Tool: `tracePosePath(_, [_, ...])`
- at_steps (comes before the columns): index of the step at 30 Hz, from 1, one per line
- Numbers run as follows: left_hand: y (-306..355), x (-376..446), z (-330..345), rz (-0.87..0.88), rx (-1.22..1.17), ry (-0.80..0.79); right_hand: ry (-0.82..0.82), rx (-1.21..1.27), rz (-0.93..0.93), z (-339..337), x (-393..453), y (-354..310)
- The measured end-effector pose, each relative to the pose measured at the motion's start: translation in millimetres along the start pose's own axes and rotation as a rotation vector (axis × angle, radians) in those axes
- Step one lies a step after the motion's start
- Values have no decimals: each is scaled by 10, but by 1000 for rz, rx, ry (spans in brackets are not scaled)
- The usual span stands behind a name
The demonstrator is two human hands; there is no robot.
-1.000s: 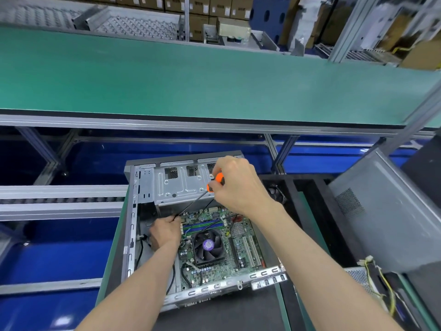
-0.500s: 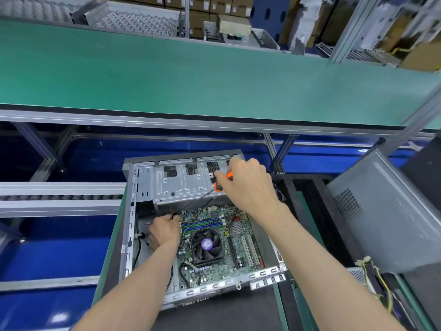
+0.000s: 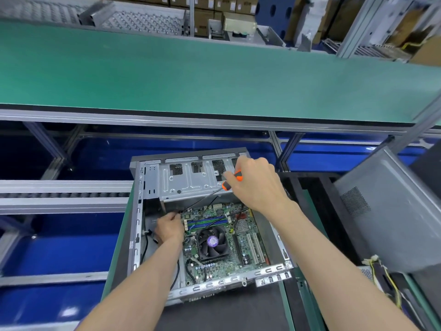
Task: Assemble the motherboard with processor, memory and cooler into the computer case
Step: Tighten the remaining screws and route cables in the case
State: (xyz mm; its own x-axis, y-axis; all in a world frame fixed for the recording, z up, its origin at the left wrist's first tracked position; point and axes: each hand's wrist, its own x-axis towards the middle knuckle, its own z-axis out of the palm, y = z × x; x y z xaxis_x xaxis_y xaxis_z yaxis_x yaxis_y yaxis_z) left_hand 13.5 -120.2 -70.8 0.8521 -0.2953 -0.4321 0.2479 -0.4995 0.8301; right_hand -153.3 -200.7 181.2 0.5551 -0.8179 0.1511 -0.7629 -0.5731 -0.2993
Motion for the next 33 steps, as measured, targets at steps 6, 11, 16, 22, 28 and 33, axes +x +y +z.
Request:
tracePosePath(6, [-40,49,6,0,-63,-13,-46,238,-75,-33,27,-24])
tracePosePath(11, [-28,43,4,7,-34,-5,35,18,43,56,1,0])
tracePosePath(16, [-46,49,13,35,25,16,-45,146,-115,-19,-38,36])
tracePosePath(22, [-30,88,23,40,20,17,7,91,97,59,-18,27])
tracePosePath(28, [23,78,8,28,35,19,-39,129,-12,8,-72,96])
tracePosePath(33, [48,31,-25,34,73,29,-19,317,-109,-67,-87,26])
